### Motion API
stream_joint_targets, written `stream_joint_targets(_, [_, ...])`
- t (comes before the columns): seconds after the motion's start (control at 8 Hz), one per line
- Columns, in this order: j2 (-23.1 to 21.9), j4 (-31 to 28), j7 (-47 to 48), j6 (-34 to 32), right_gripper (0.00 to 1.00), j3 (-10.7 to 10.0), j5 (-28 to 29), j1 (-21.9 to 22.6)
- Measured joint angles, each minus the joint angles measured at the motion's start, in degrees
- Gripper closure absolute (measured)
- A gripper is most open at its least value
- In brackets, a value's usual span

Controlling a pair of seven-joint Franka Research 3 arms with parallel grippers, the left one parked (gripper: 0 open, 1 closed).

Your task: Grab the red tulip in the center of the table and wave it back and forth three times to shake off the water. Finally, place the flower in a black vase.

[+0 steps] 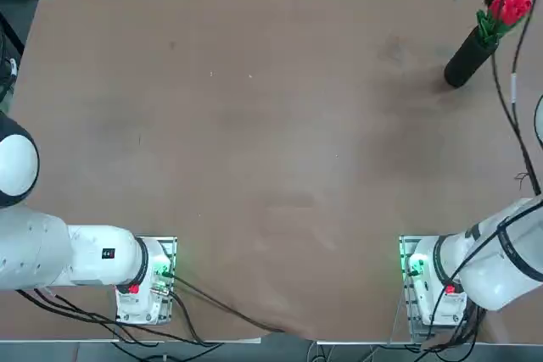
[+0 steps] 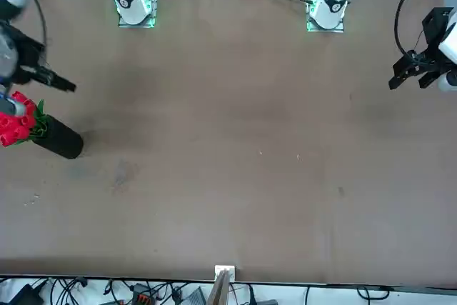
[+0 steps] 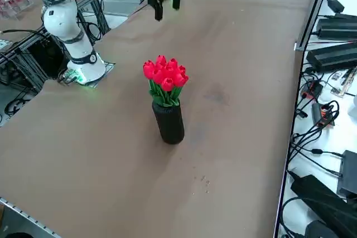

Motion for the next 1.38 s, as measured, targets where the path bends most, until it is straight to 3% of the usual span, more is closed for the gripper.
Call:
stream_joint_targets(0.12, [-0.9, 2.2, -4.6, -0.6, 0.00, 3.3, -1.2, -2.2])
stream_joint_targets(0.38, [-4.6, 0.8, -11.5, 0.0, 0.00, 20.7, -6.8, -14.3])
stream_joint_targets(0.5, [-6.9, -2.1, -13.4, 3.0, 0.00, 27.7, -7.8, -20.3])
stream_joint_targets(0.62, [-9.0, -6.1, -14.3, 6.8, 0.00, 32.3, -8.0, -25.3])
stream_joint_targets(0.75, [-10.6, -9.8, -14.5, 9.8, 0.00, 35.5, -8.1, -29.0])
stream_joint_targets(0.88, [-11.7, -12.3, -14.5, 12.5, 0.00, 37.0, -8.4, -30.9])
stream_joint_targets(1.38, [-12.2, -13.9, -14.5, 13.7, 0.00, 37.6, -8.6, -32.7])
